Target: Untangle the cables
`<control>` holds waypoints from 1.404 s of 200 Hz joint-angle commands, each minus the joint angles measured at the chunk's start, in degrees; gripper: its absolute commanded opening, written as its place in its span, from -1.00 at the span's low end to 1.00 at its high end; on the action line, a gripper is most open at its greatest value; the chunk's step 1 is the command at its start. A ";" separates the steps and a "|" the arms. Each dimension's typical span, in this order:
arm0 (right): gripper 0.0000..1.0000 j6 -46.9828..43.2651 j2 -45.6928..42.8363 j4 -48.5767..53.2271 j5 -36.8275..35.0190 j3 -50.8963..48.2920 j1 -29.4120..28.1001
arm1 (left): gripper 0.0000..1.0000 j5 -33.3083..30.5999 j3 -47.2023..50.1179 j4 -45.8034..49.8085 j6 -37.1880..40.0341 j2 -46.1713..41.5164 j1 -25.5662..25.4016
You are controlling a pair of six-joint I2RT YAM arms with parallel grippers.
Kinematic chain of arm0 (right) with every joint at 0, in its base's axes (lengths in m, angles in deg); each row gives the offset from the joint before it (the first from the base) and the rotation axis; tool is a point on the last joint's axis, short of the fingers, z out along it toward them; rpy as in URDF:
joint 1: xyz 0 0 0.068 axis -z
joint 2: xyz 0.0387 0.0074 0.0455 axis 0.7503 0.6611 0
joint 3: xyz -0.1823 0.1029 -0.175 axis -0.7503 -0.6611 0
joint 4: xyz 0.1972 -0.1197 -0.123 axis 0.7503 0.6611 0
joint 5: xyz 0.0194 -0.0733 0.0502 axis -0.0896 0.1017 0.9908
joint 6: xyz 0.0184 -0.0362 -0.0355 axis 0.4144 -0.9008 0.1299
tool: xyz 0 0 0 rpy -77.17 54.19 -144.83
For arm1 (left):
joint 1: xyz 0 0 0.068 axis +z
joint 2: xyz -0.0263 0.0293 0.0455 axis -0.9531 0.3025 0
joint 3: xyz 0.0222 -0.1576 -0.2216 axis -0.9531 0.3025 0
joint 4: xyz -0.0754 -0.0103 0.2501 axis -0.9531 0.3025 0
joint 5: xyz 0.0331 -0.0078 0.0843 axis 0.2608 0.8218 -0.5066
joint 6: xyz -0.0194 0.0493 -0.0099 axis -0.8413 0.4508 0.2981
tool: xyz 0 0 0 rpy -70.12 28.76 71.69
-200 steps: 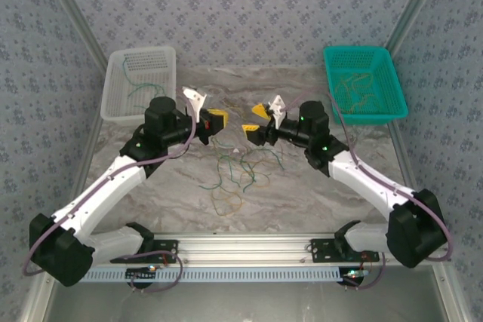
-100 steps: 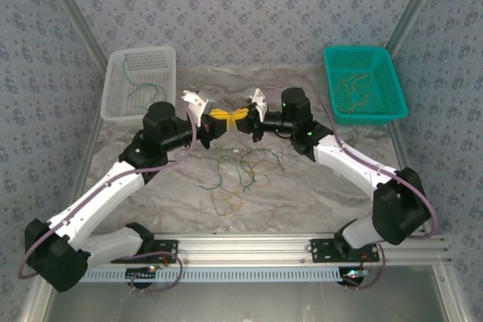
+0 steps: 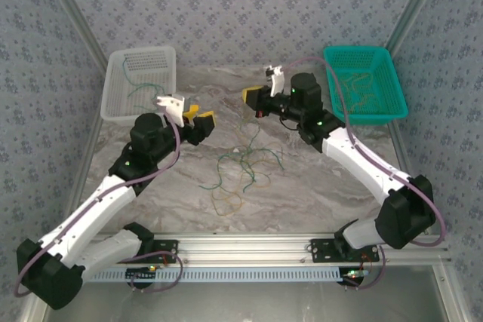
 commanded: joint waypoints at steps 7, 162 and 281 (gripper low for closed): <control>-1.00 7.58 -3.68 2.87 -9.17 3.58 -0.69 | 0.14 6.19 -4.62 5.37 -0.86 1.65 -0.71; -1.00 6.37 -10.44 -4.92 -29.75 -7.86 -8.97 | 0.35 23.63 -19.38 7.16 0.83 29.10 -4.14; -1.00 6.46 -12.36 -6.11 -31.12 -10.53 -8.96 | -0.37 22.41 -20.75 7.95 2.43 33.07 -5.24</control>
